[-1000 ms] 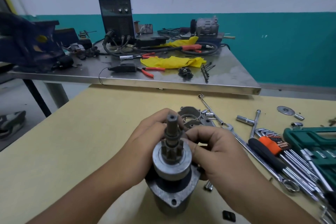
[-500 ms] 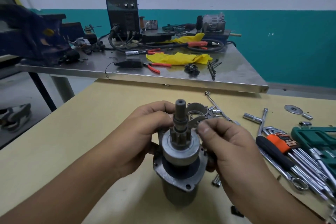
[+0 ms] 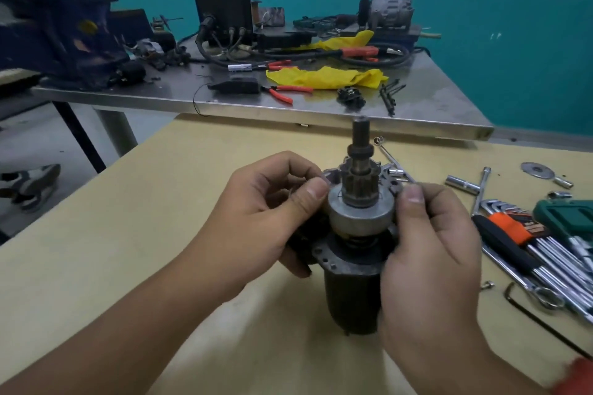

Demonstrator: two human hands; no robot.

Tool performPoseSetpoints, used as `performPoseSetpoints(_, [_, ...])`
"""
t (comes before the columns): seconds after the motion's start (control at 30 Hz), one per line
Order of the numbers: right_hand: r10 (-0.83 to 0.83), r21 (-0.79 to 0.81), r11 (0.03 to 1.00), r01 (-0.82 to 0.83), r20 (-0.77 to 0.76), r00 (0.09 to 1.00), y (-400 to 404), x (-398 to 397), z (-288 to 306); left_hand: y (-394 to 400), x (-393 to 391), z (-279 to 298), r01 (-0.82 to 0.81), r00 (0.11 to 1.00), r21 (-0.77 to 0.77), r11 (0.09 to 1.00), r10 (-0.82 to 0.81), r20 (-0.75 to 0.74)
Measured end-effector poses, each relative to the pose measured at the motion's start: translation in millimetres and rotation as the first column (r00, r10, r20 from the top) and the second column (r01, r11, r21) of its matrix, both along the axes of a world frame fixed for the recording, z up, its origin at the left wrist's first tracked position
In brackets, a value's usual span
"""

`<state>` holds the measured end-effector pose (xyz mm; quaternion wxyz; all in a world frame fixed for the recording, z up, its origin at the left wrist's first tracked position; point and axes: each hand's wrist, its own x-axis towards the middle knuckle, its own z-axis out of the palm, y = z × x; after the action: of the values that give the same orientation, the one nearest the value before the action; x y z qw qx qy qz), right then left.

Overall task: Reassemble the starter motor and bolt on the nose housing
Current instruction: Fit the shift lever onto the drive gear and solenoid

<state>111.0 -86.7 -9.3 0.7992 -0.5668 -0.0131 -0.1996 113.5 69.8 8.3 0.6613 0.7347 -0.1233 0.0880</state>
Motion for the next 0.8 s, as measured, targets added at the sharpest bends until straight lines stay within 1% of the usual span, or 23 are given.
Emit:
performPoseSetpoints(0.07, [0.038,-0.005,0.999,-0.038,0.039,0.999,-6,1,-1,4,4,-10,0.018,0.986,0.076,0.997,-0.03,0.164])
performPoseSetpoints(0.13, [0.108,0.032,0.993,-0.11,0.064,0.992,-13,3,0,14,9,-20,0.072,0.94,0.232,0.97,-0.144,0.309])
performPoseSetpoints(0.2, [0.159,0.07,0.984,-0.163,0.053,0.986,-21,8,1,20,13,-30,0.095,0.887,0.421,0.902,-0.268,0.375])
performPoseSetpoints(0.23, [0.179,0.081,0.98,-0.182,0.037,0.983,-25,10,2,19,15,-35,0.091,0.876,0.463,0.881,-0.293,0.385])
performPoseSetpoints(0.27, [0.194,0.097,0.976,-0.195,0.014,0.981,-29,13,4,15,16,-38,0.083,0.874,0.46,0.884,-0.286,0.392])
performPoseSetpoints(0.33, [0.226,0.127,0.968,-0.218,-0.052,0.973,-36,17,8,5,17,-43,0.042,0.869,0.392,0.919,-0.228,0.439])
performPoseSetpoints(0.4, [0.265,0.139,0.958,-0.249,-0.118,0.957,-42,21,11,-3,17,-42,0.016,0.853,0.373,0.928,-0.208,0.479])
performPoseSetpoints(0.47, [0.3,0.138,0.95,-0.281,-0.151,0.942,-48,26,13,-6,17,-40,0.039,0.846,0.362,0.931,-0.224,0.484])
performPoseSetpoints(0.57, [0.303,0.134,0.95,-0.283,-0.161,0.939,-50,31,13,-10,13,-38,0.065,0.847,0.33,0.942,-0.227,0.481])
performPoseSetpoints(0.63, [0.233,0.104,0.97,-0.218,-0.164,0.958,-49,35,9,-13,12,-39,0.066,0.849,0.311,0.948,-0.217,0.481])
performPoseSetpoints(0.67, [0.149,0.071,0.988,-0.139,-0.159,0.976,-50,38,7,-14,11,-39,0.064,0.854,0.301,0.952,-0.208,0.477])
performPoseSetpoints(0.7, [0.028,0.019,0.999,-0.026,-0.134,0.991,-50,40,5,-15,11,-40,0.058,0.861,0.289,0.956,-0.194,0.469])
performPoseSetpoints(0.73, [-0.101,-0.043,0.994,0.098,-0.075,0.992,-52,40,5,-16,11,-40,0.052,0.87,0.274,0.96,-0.178,0.46])
performPoseSetpoints(0.77, [-0.207,-0.115,0.971,0.209,0.029,0.978,-54,40,6,-17,10,-41,0.05,0.877,0.251,0.967,-0.162,0.452])
performPoseSetpoints(0.8, [-0.267,-0.188,0.937,0.296,0.166,0.949,-56,37,6,-18,10,-42,0.052,0.883,0.225,0.973,-0.15,0.445])
